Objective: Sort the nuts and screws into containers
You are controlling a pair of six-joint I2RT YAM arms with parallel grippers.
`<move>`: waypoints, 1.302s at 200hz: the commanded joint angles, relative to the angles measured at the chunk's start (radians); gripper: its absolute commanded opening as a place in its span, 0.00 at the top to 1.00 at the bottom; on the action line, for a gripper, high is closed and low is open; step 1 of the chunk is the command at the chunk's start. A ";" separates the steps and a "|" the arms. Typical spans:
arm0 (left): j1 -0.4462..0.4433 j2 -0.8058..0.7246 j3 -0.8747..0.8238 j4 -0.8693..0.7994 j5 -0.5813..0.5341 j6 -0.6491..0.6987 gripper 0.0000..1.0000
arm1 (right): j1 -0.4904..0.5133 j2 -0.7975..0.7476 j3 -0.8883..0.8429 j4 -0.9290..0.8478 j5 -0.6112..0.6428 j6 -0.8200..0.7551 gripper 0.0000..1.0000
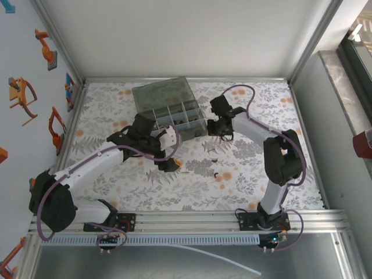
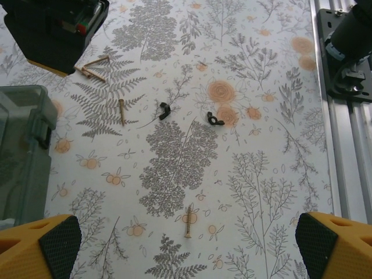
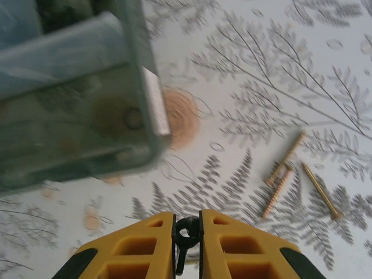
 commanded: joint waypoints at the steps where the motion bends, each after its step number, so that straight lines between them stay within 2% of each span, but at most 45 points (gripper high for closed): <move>1: 0.031 -0.017 0.020 0.017 -0.019 -0.003 0.03 | 0.014 0.073 0.089 0.095 -0.075 -0.009 0.87; 52: 0.058 -0.027 0.012 0.027 -0.023 -0.006 0.03 | 0.015 0.272 0.294 0.176 -0.115 0.034 0.88; 96: 0.064 -0.026 0.012 0.024 -0.021 -0.005 0.03 | 0.018 0.363 0.404 0.171 -0.132 0.058 0.87; 108: 0.063 -0.027 0.012 0.023 -0.021 -0.004 0.03 | 0.018 0.377 0.419 0.149 -0.135 0.056 0.81; 124: 0.064 -0.027 0.014 0.023 -0.018 -0.005 0.03 | 0.017 0.371 0.409 0.135 -0.120 0.050 0.67; 128: 0.064 -0.026 0.012 0.023 -0.017 -0.006 0.03 | 0.017 0.366 0.403 0.135 -0.114 0.046 0.60; 142: 0.064 -0.025 0.015 0.023 -0.006 -0.008 0.03 | 0.018 0.328 0.367 0.140 -0.086 0.034 0.51; 160: 0.062 -0.022 0.017 0.024 0.009 -0.011 0.03 | 0.018 0.256 0.315 0.149 -0.063 0.014 0.46; 192: 0.051 -0.023 0.014 0.027 0.038 -0.024 0.03 | 0.019 0.047 0.145 0.134 0.010 0.011 0.47; 219: 0.015 -0.015 0.009 0.023 0.078 -0.026 0.03 | 0.030 -0.134 -0.088 0.097 0.068 0.040 0.47; 260: -0.027 0.006 0.018 -0.002 0.109 -0.009 0.03 | 0.089 -0.304 -0.399 0.103 0.056 0.035 0.47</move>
